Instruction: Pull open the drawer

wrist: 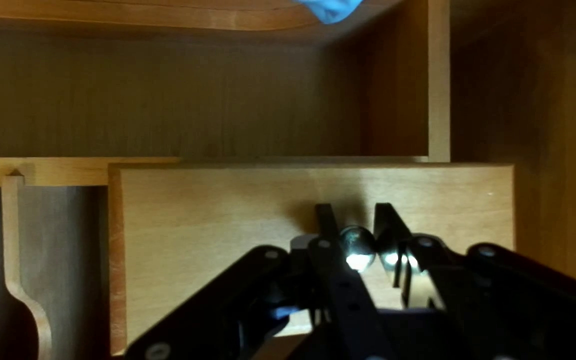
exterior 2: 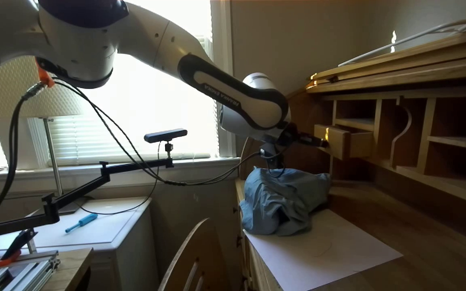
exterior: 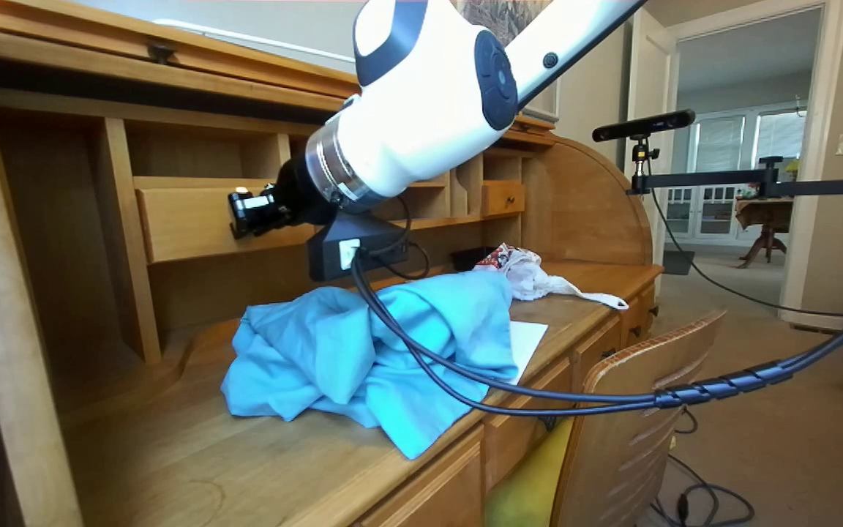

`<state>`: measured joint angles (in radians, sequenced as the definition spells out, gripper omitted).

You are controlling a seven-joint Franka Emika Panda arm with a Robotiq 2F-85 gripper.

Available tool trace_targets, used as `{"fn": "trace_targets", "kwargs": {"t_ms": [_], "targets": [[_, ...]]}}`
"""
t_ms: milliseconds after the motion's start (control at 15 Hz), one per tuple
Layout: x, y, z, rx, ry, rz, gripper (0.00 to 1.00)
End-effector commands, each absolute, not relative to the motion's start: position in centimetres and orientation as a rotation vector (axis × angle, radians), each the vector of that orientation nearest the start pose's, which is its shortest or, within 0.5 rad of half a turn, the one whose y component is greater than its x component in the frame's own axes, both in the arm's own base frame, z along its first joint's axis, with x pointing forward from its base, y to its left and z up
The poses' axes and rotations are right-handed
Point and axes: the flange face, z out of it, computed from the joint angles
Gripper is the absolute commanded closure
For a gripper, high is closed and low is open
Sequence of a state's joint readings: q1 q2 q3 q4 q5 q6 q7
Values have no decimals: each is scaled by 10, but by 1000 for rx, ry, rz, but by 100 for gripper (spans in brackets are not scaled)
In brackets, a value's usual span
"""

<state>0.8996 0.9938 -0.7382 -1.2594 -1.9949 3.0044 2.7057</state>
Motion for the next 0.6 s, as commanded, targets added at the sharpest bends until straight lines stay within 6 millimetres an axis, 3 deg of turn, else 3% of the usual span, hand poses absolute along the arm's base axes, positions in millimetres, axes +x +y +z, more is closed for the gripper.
{"fn": "trace_targets", "kwargs": {"t_ms": [0,333,533], "targets": [[656,342,255,-2532,22,-1711,94],[653,341,268,-2533,118,-1609,94],[651,342,266,-2541,118,-1595,94]]}}
